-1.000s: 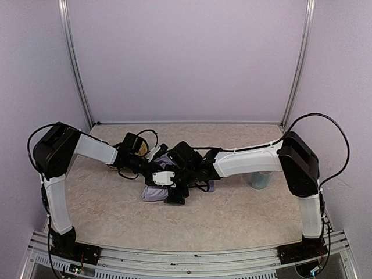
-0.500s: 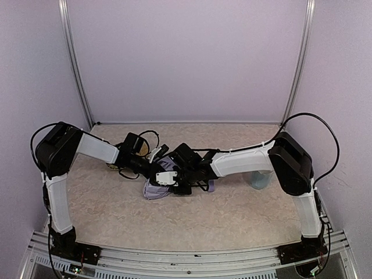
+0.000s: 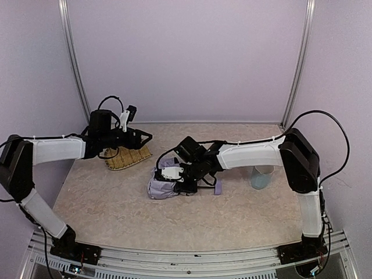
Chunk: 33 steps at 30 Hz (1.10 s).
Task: Put away the umbrella
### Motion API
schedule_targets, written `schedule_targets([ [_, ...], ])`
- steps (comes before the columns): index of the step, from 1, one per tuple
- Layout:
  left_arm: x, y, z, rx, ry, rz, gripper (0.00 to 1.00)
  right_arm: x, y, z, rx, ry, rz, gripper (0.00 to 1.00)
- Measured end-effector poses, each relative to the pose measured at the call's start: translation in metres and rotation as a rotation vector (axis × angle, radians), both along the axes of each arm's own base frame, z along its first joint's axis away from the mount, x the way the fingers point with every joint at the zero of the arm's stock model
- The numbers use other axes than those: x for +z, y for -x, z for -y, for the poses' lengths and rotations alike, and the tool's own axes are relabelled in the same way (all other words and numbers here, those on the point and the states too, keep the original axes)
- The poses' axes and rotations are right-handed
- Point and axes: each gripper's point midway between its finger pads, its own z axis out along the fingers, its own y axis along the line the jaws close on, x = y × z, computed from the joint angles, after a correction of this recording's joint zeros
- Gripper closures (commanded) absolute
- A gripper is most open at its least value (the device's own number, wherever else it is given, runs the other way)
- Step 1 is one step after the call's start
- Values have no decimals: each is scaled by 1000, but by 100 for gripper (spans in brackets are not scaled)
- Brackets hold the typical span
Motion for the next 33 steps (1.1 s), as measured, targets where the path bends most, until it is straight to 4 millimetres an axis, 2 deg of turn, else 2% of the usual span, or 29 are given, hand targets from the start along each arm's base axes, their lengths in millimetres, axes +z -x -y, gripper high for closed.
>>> schedule_targets([
  [3, 43, 0, -22, 105, 21, 117, 23, 17, -20, 11, -67, -21, -68, 100],
  [4, 49, 1, -28, 129, 21, 134, 23, 24, -31, 15, -94, -31, -74, 100],
  [6, 57, 4, -38, 178, 12, 164, 23, 46, -67, 29, -176, -67, -63, 100],
  [8, 59, 5, -46, 215, 0, 178, 23, 77, -113, 49, -273, -109, -6, 100],
  [10, 59, 6, -50, 237, -12, 183, 23, 115, -156, 70, -360, -152, 77, 100],
  [11, 58, 5, -52, 247, -17, 184, 23, 140, -177, 81, -404, -179, 138, 100],
  [12, 57, 6, -54, 255, -23, 184, 23, 173, -205, 98, -467, -208, 232, 100],
  [13, 56, 6, -56, 264, -28, 185, 23, 195, -221, 109, -503, -225, 305, 100],
  [15, 54, 6, -58, 275, -38, 182, 23, 254, -250, 131, -583, -268, 499, 100],
  [18, 49, 7, -61, 287, -50, 178, 23, 311, -257, 145, -638, -287, 715, 100],
  [20, 48, 8, -61, 289, -55, 177, 23, 332, -251, 145, -646, -290, 811, 100],
  [21, 48, 8, -61, 289, -57, 178, 23, 336, -245, 143, -640, -276, 854, 100],
  [23, 47, 7, -62, 295, -61, 180, 23, 330, -234, 136, -623, -230, 907, 100],
  [24, 47, 7, -62, 296, -64, 182, 23, 320, -229, 130, -610, -195, 926, 100],
  [26, 47, 7, -62, 300, -71, 186, 23, 283, -219, 115, -574, -103, 938, 100],
  [29, 46, 7, -63, 309, -82, 191, 23, 207, -198, 91, -507, 33, 882, 100],
  [30, 46, 7, -64, 313, -88, 192, 23, 176, -187, 81, -476, 79, 848, 100],
  [33, 44, 10, -66, 319, -103, 191, 23, 81, -141, 53, -365, 194, 699, 100],
])
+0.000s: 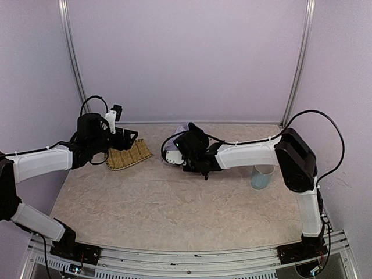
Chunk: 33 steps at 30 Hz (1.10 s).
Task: Put away the umbrella
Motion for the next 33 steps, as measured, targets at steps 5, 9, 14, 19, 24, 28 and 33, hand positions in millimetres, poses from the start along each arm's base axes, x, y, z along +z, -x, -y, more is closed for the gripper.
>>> schedule_targets([
  [5, -4, 6, 7, -2, -35, -8, 25, -91, 92, -36, 77, 6, -289, 100],
  [9, -13, 19, 20, -26, -80, -38, 28, -98, 139, -62, 165, -153, -527, 100],
  [14, -1, 48, 40, -91, -99, -31, 42, -97, 161, -61, 209, -322, -860, 100],
  [19, 24, 87, 67, -182, -85, 16, 55, -93, 169, -48, 212, -422, -1123, 100],
  [24, 15, 160, 112, -440, -165, 90, 38, -92, 182, -38, 218, -476, -1352, 100],
  [28, -39, 211, 146, -686, -394, 137, 30, -94, 188, -32, 223, -498, -1491, 100],
  [33, -120, 207, 157, -811, -727, 96, 26, -94, 191, -30, 229, -505, -1595, 100],
])
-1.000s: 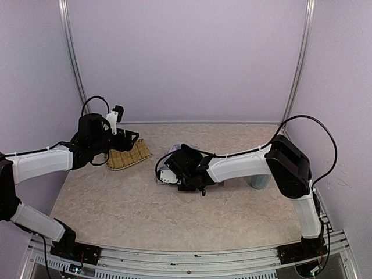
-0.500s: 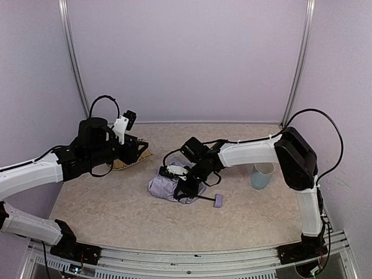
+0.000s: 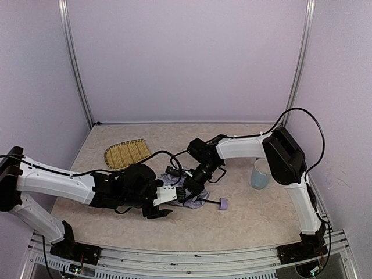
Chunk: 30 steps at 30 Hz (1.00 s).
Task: Put away the umbrella
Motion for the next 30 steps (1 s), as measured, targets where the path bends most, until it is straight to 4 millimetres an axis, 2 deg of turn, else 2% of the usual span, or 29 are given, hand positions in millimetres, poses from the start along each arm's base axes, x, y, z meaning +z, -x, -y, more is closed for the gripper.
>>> schedule_targets([
  [2, -23, -12, -3, -16, -88, 12, 25, 0, -1, 0, 8, 1, -30, 100],
  [4, -33, -23, -6, -30, -131, 19, 25, -2, -3, 0, 7, 5, -48, 100],
  [9, -37, -47, 1, -59, -180, 42, 25, -4, -14, 6, -16, 2, -116, 100],
  [14, -34, -48, 5, -91, -192, 55, 23, -4, -17, 10, -18, -4, -154, 100],
  [16, -23, -42, 8, -123, -158, 48, 18, -4, -15, 10, -10, -7, -163, 100],
  [19, 22, -34, 12, -176, -19, 85, 14, -4, -13, 11, -4, -12, -173, 100],
  [20, 37, -36, 11, -181, 30, 110, 3, -4, -13, 11, -3, -12, -174, 100],
  [22, 51, -48, 7, -167, 74, 142, 1, -4, -12, 11, -2, -13, -175, 100],
  [24, 42, -62, 5, -143, 59, 125, 1, -4, -12, 11, -3, -13, -176, 100],
  [26, 15, -71, 5, -138, 9, 72, 3, -4, -12, 11, -3, -12, -177, 100],
  [28, -10, -66, 3, -155, -35, 12, 6, -4, -13, 10, -3, -14, -175, 100],
  [30, -27, -60, 1, -174, -65, -35, 9, -5, -14, 10, -4, -15, -177, 100],
])
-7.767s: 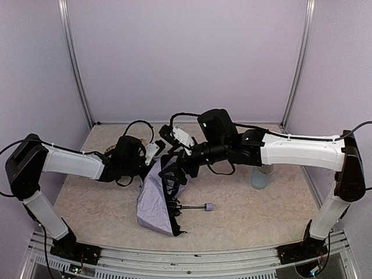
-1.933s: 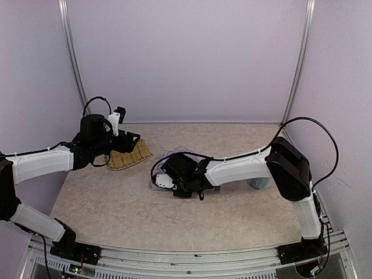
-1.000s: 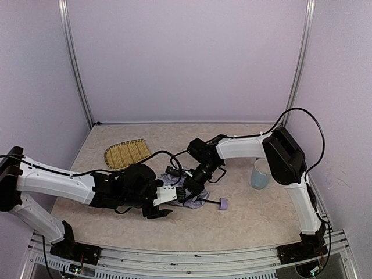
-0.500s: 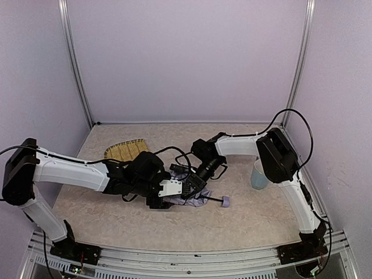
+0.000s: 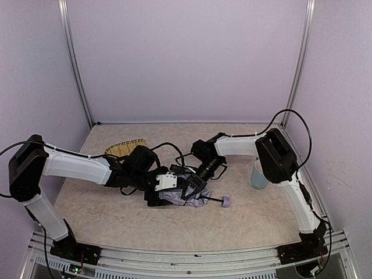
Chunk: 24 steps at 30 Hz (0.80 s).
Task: Put away the umbrella
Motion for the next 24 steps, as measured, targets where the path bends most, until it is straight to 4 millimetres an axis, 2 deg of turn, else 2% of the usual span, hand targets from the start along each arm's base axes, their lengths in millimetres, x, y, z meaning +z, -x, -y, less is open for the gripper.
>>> schedule_targets([
  [6, -10, -3, 1, -7, 6, -19, 12, 0, -1, -1, -11, 5, -20, 99],
  [7, -14, -5, 2, -5, 3, -24, 13, 1, -1, -1, -12, 4, -22, 95],
  [12, -29, -20, 10, 26, -42, -103, 36, 2, -3, -1, -29, -6, -35, 63],
  [14, -33, -24, 14, 38, -77, -161, 41, 3, -6, 2, -52, -14, -32, 55],
  [17, -37, -27, 20, 59, -114, -231, 44, 8, -12, 7, -96, -18, -22, 36],
  [20, -37, -23, 24, 52, -103, -287, 45, 13, -20, 11, -140, -8, 18, 28],
  [24, -33, -18, 30, 38, -67, -330, 47, 18, -28, 18, -200, 19, 99, 24],
])
